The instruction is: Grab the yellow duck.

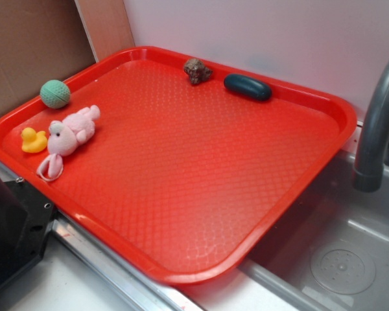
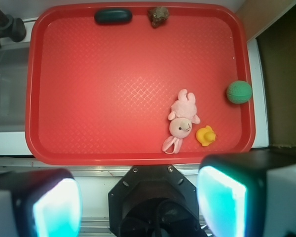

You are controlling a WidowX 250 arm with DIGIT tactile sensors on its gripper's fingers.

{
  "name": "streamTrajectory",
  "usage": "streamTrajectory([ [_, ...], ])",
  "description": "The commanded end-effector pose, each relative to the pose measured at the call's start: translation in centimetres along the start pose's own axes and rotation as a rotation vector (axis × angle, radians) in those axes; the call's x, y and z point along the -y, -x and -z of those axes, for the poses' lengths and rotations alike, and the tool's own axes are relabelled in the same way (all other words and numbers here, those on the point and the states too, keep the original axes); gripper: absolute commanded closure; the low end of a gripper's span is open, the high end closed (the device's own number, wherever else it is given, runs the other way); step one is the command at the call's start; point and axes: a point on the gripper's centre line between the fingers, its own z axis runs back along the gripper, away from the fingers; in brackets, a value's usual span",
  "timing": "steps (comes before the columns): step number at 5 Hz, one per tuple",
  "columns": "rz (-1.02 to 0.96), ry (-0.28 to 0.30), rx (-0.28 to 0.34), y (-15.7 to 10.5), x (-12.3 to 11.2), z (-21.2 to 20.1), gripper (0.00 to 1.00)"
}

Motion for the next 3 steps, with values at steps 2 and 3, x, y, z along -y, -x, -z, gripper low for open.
streamTrajectory([
  [2, -0.002, -0.064, -0.014, -1.3, -5.1, 5.0, 0.00],
  [3, 0.243, -0.010, -0.051, -2.5, -8.4, 8.3, 0.00],
])
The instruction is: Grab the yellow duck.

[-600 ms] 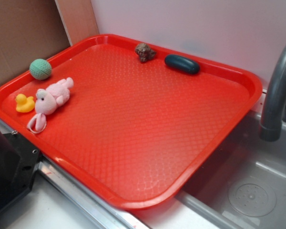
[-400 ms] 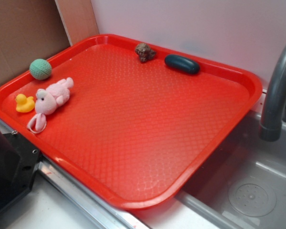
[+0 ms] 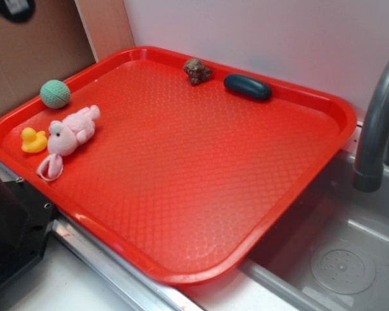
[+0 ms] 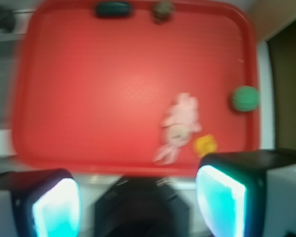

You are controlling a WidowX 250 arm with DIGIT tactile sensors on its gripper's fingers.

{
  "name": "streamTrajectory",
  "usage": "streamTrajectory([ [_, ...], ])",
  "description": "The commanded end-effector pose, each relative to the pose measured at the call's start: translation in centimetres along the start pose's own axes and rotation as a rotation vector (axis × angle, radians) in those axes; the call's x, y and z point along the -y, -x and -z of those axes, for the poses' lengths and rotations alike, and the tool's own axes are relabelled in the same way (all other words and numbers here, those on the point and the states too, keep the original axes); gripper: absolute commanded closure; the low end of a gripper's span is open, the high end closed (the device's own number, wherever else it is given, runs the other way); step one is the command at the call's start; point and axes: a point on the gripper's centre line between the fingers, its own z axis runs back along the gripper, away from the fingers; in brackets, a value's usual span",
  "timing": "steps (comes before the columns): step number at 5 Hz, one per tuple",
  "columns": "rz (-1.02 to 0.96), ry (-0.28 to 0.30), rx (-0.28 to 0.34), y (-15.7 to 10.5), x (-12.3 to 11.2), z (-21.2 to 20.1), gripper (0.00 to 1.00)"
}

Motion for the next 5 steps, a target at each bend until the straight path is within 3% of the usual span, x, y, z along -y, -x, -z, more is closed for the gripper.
streamTrajectory([
  [1, 0.465, 0.113, -0.040, -1.9, -5.1, 5.2, 0.00],
  [2, 0.475, 0.060, -0.105, -1.3, -7.0, 8.2, 0.00],
  [3, 0.445, -0.040, -0.116, -0.3, -8.3, 10.6, 0.00],
  [4, 0.384, -0.150, -0.087, -0.1, -9.9, 13.4, 0.00],
  [5, 0.378, -0.142, -0.076, 0.1, -9.2, 15.3, 0.00],
])
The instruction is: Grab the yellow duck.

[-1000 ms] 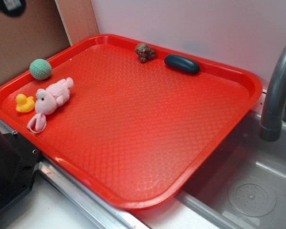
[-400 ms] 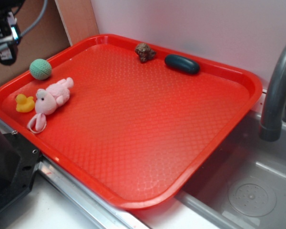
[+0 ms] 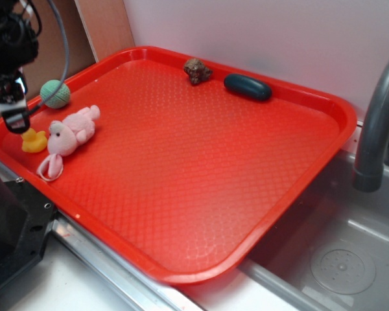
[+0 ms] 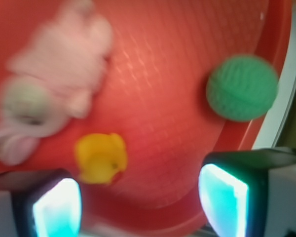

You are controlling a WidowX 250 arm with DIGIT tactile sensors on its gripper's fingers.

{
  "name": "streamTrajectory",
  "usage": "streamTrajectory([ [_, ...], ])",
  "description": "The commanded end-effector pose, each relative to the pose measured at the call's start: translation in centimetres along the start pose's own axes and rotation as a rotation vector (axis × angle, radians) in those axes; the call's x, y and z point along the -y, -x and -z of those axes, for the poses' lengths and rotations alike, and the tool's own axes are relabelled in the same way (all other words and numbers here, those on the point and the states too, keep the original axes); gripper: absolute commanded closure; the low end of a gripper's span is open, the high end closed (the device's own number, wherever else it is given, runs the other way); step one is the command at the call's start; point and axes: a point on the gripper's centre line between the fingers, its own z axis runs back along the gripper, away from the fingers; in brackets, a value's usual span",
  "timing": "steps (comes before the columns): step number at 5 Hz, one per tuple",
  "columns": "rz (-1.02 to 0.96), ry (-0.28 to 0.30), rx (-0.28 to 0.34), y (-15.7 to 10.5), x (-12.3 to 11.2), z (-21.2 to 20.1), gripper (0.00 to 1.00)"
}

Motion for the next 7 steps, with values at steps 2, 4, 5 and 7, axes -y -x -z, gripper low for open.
streamTrajectory([
  [2, 0.008, 0.046, -0.018, -1.0, 2.3, 2.9, 0.00],
  [4, 0.003, 0.026, -0.087, -0.5, 3.5, 4.6, 0.43],
  [5, -0.007, 0.013, -0.111, 0.1, 3.7, 5.1, 1.00],
  [7, -0.120, -0.021, -0.085, -0.3, 4.5, 0.0, 1.00],
])
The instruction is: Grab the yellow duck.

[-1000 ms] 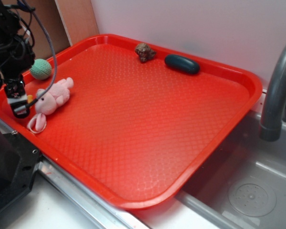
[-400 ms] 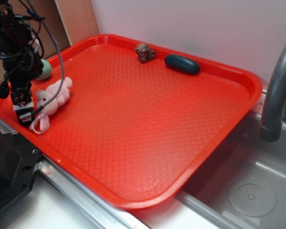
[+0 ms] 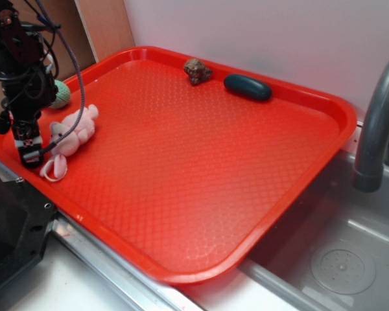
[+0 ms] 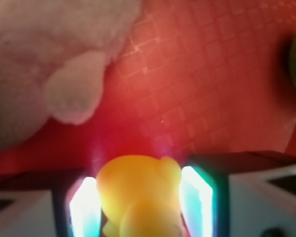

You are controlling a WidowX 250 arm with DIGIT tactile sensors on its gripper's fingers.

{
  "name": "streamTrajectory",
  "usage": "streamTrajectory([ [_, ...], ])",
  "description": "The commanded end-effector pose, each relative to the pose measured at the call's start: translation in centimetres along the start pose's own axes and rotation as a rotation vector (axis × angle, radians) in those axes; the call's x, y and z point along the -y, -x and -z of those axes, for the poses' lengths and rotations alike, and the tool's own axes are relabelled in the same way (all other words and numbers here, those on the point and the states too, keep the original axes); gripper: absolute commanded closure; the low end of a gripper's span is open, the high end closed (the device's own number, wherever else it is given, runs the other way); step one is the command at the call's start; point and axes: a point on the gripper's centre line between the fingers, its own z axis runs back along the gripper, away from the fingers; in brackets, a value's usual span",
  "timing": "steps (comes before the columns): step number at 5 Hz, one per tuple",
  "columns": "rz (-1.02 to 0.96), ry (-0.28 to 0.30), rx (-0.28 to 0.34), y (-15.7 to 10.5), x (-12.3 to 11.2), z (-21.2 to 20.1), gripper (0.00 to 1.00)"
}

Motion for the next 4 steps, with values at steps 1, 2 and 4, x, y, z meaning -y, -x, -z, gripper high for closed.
streamTrajectory([
  [1, -0.273, 0.061, 0.143, -1.4, 2.2, -9.3, 1.00],
  [2, -0.419, 0.099, 0.221, -2.6, 2.9, -14.2, 1.00],
  [4, -0.500, 0.254, 0.270, -7.9, 3.7, -20.0, 1.00],
])
